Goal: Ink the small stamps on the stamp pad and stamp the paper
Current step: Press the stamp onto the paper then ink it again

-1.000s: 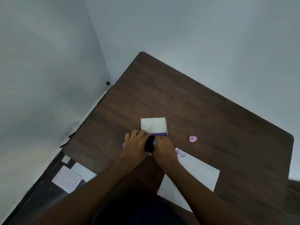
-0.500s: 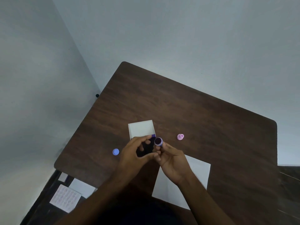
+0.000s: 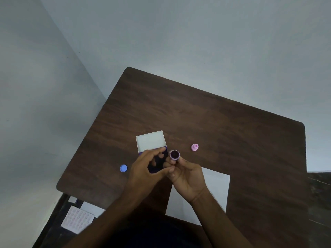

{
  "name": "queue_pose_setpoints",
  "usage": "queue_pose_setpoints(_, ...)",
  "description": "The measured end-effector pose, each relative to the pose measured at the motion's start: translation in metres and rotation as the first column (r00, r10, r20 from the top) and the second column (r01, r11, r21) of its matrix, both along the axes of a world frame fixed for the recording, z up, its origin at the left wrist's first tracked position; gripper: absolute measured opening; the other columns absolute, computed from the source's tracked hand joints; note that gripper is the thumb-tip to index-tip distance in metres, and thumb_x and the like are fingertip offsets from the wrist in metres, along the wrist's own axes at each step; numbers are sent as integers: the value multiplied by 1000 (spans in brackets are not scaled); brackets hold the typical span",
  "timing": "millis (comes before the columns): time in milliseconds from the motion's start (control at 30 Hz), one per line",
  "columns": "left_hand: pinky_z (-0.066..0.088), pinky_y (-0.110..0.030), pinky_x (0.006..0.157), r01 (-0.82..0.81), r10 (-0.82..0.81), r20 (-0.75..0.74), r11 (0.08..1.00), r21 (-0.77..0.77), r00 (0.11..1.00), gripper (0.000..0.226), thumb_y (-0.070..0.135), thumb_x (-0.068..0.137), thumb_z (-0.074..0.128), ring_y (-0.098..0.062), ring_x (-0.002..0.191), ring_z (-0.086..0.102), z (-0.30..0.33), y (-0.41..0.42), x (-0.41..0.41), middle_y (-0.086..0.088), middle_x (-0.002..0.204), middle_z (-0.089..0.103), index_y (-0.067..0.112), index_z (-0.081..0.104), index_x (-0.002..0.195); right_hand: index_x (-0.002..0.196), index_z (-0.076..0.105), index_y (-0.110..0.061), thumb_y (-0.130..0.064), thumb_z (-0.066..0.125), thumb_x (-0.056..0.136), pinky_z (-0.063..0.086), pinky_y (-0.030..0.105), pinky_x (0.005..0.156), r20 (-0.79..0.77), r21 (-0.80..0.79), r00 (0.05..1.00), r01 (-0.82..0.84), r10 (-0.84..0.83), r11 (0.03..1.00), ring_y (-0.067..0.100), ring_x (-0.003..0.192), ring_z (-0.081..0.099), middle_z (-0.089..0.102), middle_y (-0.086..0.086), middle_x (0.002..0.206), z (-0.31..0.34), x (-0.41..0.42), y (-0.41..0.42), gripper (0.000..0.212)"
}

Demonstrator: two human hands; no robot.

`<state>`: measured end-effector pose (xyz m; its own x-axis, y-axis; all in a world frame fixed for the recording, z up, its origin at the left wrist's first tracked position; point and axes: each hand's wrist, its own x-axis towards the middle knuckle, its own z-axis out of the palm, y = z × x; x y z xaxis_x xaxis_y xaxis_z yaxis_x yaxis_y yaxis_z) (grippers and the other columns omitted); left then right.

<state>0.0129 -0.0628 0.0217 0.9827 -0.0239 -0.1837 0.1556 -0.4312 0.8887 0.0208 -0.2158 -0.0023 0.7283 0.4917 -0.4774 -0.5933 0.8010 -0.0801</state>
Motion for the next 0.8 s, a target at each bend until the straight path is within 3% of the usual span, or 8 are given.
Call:
queue_pose_setpoints(67, 43, -11, 90, 21, -21, -10, 1000, 8, 1000, 58, 35, 72, 77, -3, 105, 57, -3, -4, 0, 11, 116, 61, 19, 59, 124, 116, 56, 1, -10, 48, 93, 52, 29, 68, -2, -78, 1000, 20, -20, 997, 19, 73, 49, 55, 14, 85, -4, -1, -8, 27)
queue_pose_setpoints(167, 42, -5, 84, 35, -30, -65, 996, 78, 997, 38, 29, 83, 69, -1, 104, 57, -20, -11, 0, 10, 114, 63, 24, 61, 119, 108, 65, 1, -14, 55, 91, 53, 33, 74, 2, -453, 999, 32, -34, 891, 21, 75, 56, 62, 12, 83, -14, -4, -32, 24)
queue_pose_setpoints(233, 37, -12, 95, 179, -139, -264, 975, 134, 954, 37, 24, 89, 62, -7, 114, 51, -40, -19, -2, 2, 128, 57, 20, 56, 126, 100, 71, -2, -14, 60, 89, 51, 31, 66, 26, -757, 1000, 22, -3, 653, 21, 71, 58, 68, 12, 80, -23, -6, -52, 19)
queue_pose_setpoints(300, 26, -18, 105, 366, -285, -396, 919, 146, 873, 46, 24, 90, 62, -15, 123, 45, -59, -28, -10, -4, 140, 48, 15, 48, 134, 97, 73, -6, -17, 67, 85, 50, 27, 56, 32, -945, 998, 13, 53, 326, 19, 61, 58, 72, 9, 78, -33, -10, -68, 17)
queue_pose_setpoints(367, 19, -16, 105, 475, -403, -285, 841, 259, 870, 44, 31, 92, 58, -16, 123, 48, -72, -40, -14, -3, 140, 51, 17, 51, 133, 93, 72, -10, -26, 74, 79, 49, 21, 53, -20, -1000, 991, -22, 132, 13, 14, 59, 60, 74, 3, 80, -45, -13, -77, 22)
queue_pose_setpoints(433, 20, -26, 110, 552, -528, -180, 729, 405, 830, 43, 33, 92, 56, -21, 125, 50, -81, -50, -16, -3, 140, 52, 21, 53, 133, 87, 68, -17, -31, 76, 76, 48, 17, 57, -65, -981, 977, -26, 203, -191, 11, 65, 63, 71, -6, 83, -56, -16, -81, 19)
queue_pose_setpoints(533, 27, -44, 113, 575, -639, -142, 544, 611, 756, 47, 37, 91, 55, -25, 129, 46, -86, -59, -10, -2, 145, 46, 28, 47, 137, 84, 62, -24, -31, 77, 75, 48, 13, 63, -47, -962, 951, 39, 305, -271, 9, 70, 62, 66, -11, 82, -69, -18, -79, 19)
queue_pose_setpoints(800, 16, -48, 116, 621, -683, -236, 395, 678, 692, 58, 38, 94, 51, -30, 141, 25, -104, -61, 1, -1, 157, 24, 33, 27, 146, 86, 62, -20, -29, 78, 74, 42, 8, 63, -76, -946, 915, 59, 396, -319, 6, 66, 58, 67, -4, 84, -92, -17, -78, 22)
